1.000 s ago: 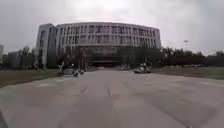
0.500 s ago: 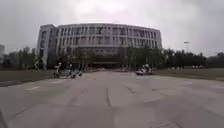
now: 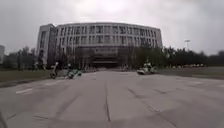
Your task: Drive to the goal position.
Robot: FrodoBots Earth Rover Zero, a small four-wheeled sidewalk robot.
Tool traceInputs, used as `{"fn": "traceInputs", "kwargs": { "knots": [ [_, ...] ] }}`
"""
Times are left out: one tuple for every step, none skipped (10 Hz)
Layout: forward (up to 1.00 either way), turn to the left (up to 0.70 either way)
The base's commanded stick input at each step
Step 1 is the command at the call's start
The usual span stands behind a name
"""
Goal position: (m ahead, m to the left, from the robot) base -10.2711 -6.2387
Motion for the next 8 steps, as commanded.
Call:
{"fn": "traceInputs", "kwargs": {
  "knots": [
    [0.00, 0.00],
    [0.00, 0.00],
    [0.00, 0.00],
    [0.00, 0.00],
    [0.00, 0.00],
    [0.00, 0.00],
    [0.00, 0.00],
    [0.00, 0.00]
  ]
}}
